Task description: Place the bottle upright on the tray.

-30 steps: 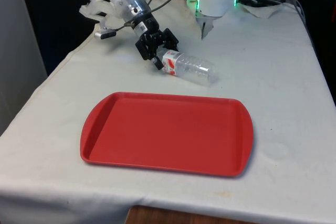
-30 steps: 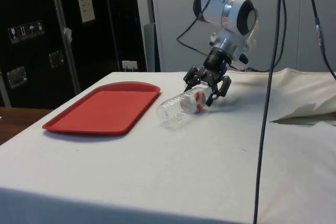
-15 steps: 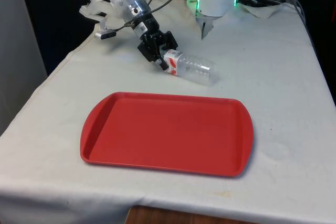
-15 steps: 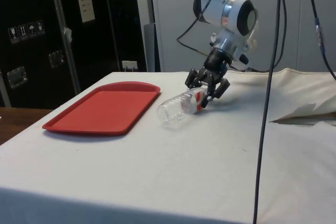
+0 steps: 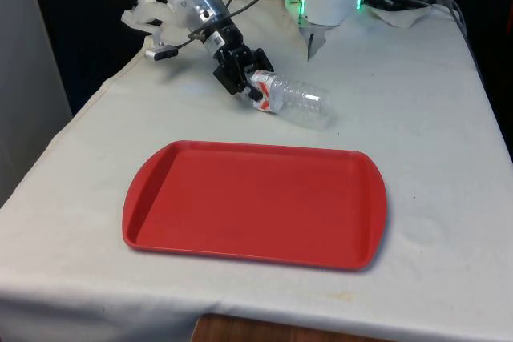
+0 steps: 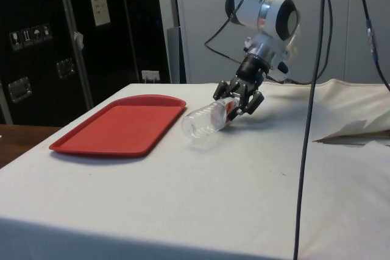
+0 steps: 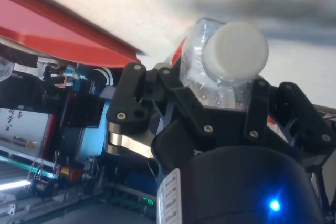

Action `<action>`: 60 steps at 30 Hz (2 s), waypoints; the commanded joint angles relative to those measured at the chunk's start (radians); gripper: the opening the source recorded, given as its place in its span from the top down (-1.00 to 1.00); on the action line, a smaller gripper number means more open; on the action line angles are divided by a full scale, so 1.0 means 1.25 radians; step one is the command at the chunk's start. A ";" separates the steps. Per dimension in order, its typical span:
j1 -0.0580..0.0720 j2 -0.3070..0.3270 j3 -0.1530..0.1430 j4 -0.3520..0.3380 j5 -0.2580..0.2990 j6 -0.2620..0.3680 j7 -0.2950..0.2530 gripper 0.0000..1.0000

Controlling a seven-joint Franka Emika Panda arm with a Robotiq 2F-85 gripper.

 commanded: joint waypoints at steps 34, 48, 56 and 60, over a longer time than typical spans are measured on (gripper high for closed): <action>0.028 -0.130 -0.047 -0.009 -0.138 0.030 0.118 0.35; 0.030 -0.194 -0.054 0.004 -0.214 0.033 0.194 0.35; 0.030 -0.222 -0.055 0.014 -0.252 0.032 0.230 0.35; 0.025 -0.230 -0.051 0.020 -0.264 0.022 0.238 0.35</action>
